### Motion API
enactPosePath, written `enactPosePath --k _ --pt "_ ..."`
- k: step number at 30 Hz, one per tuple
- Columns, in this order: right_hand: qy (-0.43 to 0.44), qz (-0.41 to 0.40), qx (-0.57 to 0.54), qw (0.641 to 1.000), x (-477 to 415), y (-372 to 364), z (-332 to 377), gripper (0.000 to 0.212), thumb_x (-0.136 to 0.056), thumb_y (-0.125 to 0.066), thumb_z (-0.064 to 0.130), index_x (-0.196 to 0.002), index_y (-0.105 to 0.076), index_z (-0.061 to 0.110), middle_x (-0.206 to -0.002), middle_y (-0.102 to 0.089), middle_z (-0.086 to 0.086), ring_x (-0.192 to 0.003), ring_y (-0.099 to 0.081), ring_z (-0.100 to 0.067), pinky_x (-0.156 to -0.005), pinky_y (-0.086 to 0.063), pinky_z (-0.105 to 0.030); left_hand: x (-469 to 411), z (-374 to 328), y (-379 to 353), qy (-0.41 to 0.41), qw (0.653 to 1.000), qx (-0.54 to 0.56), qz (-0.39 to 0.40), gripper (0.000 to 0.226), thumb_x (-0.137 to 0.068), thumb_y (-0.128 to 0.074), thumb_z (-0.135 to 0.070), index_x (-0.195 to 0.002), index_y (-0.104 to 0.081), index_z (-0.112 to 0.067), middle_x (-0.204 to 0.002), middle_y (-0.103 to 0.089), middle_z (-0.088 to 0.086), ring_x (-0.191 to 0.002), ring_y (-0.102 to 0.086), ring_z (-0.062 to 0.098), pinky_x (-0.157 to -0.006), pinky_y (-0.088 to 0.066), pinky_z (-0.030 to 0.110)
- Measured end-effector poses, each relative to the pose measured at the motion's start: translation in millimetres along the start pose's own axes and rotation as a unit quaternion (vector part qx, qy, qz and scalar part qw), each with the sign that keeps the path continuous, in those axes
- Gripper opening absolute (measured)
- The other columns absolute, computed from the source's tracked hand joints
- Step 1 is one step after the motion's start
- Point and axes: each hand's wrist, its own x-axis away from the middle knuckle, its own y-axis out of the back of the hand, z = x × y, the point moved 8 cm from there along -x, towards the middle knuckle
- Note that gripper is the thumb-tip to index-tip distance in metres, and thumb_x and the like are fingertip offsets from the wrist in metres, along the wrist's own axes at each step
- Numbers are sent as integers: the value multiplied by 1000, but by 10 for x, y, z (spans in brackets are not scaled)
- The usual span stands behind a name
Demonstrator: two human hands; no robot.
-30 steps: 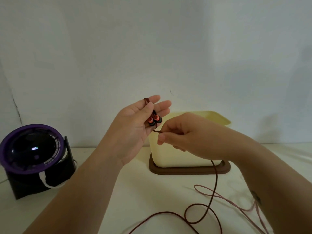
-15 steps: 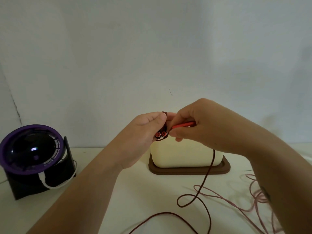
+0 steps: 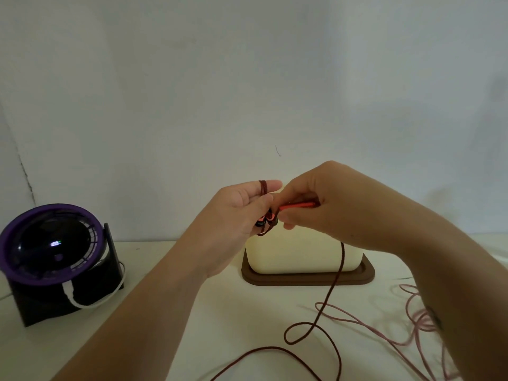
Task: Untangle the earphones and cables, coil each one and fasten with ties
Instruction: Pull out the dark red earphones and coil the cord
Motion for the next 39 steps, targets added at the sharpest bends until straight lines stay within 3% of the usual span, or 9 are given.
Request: enactPosePath --k 6,10,16,21,24,29,33,37,39 --pt "-1 -1 -6 1000 -14 -5 -12 14 -84 -64 20 -87 -71 32 -77 -72 17 -73 -68 -16 -72 -56 -34 0 51 -62 6 1000 -11 22 31 -101 -41 -12 -127 -57 -12 -102 -68 10 -85 -63 15 -94 -52 37" --pt "-7 4 -15 1000 -19 -22 -25 8 -81 -68 20 -81 -65 27 -77 -73 7 -75 -68 -22 -75 -56 -45 16 41 -77 4 1000 -5 19 31 -102 -36 -8 -123 -59 -9 -100 -67 11 -81 -61 13 -87 -53 30" --pt "-6 -21 3 1000 -23 7 -40 6 -81 -69 23 -78 -69 28 -73 -71 10 -56 -60 -10 -57 -51 -26 53 11 -157 15 999 -6 39 31 -101 -38 -9 -102 -69 -16 -97 -67 11 -89 -58 20 -95 -48 44" --pt "-5 -47 -1 999 -29 112 -77 4 -83 -68 26 -83 -68 29 -74 -72 10 -68 -67 -9 -70 -56 -32 90 -9 -211 32 997 23 70 35 -102 -34 -11 -101 -65 -25 -102 -72 1 -99 -68 16 -96 -48 39" --pt "-4 -53 -40 998 -24 147 -78 5 -85 -67 22 -83 -69 26 -68 -71 13 -58 -63 4 -55 -45 -9 129 -35 -267 28 995 12 98 34 -102 -31 -13 -106 -62 -24 -105 -72 -5 -100 -68 14 -97 -47 36" --pt "7 -70 -50 996 -33 200 -97 13 -90 -60 25 -87 -71 30 -57 -63 25 -48 -54 7 -48 -37 -3 168 -80 -305 20 992 25 125 33 -102 -29 -12 -113 -57 -24 -107 -71 -3 -101 -67 14 -96 -48 37" --pt "2 -74 -218 973 -48 225 -194 8 -84 -65 23 -86 -73 22 -60 -64 10 -43 -46 -3 -52 -40 -13 210 -138 -348 13 981 80 176 28 -97 -37 -19 -116 -57 -21 -105 -72 1 -104 -67 22 -95 -50 38" --pt "-15 -14 -460 888 -90 117 -354 22 -72 -62 25 -89 -69 13 -59 -59 7 -40 -35 -4 -53 -37 -17 285 -254 -375 18 951 198 238 33 -90 -41 -17 -110 -67 -13 -103 -71 8 -101 -67 28 -89 -53 39" --pt "-21 17 -485 874 -115 22 -439 25 -73 -64 28 -91 -68 10 -56 -57 3 -50 -32 -23 -61 -33 -25 346 -357 -430 5 929 240 282 31 -93 -43 -14 -113 -66 -10 -105 -70 10 -100 -67 28 -88 -54 41"
